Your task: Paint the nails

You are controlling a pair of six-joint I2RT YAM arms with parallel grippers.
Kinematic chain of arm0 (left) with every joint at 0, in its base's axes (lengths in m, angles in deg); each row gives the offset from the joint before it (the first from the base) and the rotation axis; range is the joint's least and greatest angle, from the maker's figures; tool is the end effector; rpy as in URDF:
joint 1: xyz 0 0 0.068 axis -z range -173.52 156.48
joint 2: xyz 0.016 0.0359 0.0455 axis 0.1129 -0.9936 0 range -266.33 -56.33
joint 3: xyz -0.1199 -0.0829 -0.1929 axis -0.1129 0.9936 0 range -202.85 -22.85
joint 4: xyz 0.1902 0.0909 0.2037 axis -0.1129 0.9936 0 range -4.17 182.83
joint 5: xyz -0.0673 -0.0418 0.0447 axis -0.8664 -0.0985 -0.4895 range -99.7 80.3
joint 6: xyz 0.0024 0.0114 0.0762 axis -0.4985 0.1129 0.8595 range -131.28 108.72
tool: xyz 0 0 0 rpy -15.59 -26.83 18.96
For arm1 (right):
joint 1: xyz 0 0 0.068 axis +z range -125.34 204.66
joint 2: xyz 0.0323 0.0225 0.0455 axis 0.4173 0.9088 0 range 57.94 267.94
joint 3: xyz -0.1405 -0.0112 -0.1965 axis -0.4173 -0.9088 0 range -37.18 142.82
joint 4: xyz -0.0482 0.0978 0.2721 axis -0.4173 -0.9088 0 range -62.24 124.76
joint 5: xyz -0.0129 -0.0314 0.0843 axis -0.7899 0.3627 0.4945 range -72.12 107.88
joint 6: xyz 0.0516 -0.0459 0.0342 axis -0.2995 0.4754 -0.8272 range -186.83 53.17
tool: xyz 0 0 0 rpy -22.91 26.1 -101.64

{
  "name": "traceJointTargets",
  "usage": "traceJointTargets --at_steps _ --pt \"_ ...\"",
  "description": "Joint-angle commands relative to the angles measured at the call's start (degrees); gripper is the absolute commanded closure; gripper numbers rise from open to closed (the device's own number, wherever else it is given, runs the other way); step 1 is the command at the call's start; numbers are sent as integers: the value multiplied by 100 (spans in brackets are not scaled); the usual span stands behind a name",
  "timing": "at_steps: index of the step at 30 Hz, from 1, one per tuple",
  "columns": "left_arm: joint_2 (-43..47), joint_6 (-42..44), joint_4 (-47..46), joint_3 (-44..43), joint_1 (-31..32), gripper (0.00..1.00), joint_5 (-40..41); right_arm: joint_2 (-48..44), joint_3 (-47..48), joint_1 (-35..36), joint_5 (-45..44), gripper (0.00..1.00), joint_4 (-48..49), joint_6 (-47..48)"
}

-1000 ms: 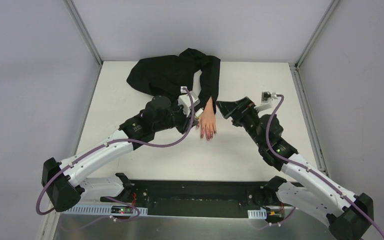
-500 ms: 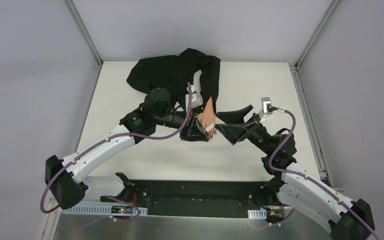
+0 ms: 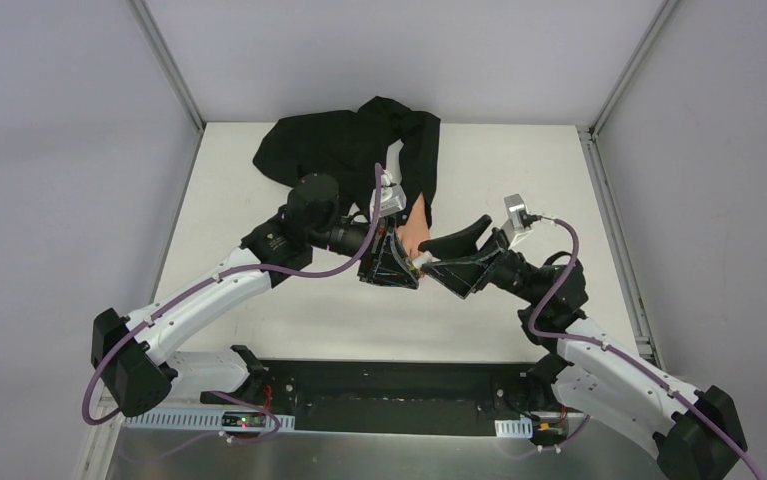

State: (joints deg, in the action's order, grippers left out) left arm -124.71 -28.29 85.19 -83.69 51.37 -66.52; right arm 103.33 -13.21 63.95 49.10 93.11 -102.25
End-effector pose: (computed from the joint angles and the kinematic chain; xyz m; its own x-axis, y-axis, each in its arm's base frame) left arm 0.1934 -0.2702 0.3387 -0.3666 0.1392 -0.9199 0.9073 -0.1652 -0.3866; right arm 0.1661 0.1797 0.3108 -0.1207 0.5417 -0.8319 -0.9722 0.1051 0.2094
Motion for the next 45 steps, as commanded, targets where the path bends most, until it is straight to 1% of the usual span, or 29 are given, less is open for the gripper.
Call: traceJointTargets --at_steps 1,4,8,14,18,22,24,26,29,35,41,45 --pt "106 -47 -366 -165 -40 100 -211 -50 299 -18 257 38 518 -9" --pt "120 -39 -375 -152 -42 100 -192 -16 340 -18 341 48 498 -9" --pt "141 -39 -383 -139 -34 100 -188 52 404 -17 402 54 416 8" --pt "141 -39 -393 -130 -43 100 -172 72 431 -16 404 71 280 92" --pt "155 -35 -401 -129 -41 100 -168 72 504 -17 386 86 -27 244" --pt "250 24 -404 -70 -65 100 3 78 551 -11 337 100 -228 333" --pt "328 103 -403 -13 -92 100 198 89 586 -12 226 100 -339 327" --pt "443 247 -402 78 -107 100 562 110 691 -13 45 100 -709 341" --pt "661 572 -401 306 -106 100 1284 193 913 -16 -242 100 -1252 352" --pt "888 1341 -252 643 -104 100 2686 530 1239 -2 -800 100 -1944 170" --pt "878 2072 -16 784 -57 100 4100 1070 1467 -8 -1419 100 -2233 -544" --pt "888 2513 11 907 58 100 4828 1528 1587 -9 -1737 100 -2301 -1243"
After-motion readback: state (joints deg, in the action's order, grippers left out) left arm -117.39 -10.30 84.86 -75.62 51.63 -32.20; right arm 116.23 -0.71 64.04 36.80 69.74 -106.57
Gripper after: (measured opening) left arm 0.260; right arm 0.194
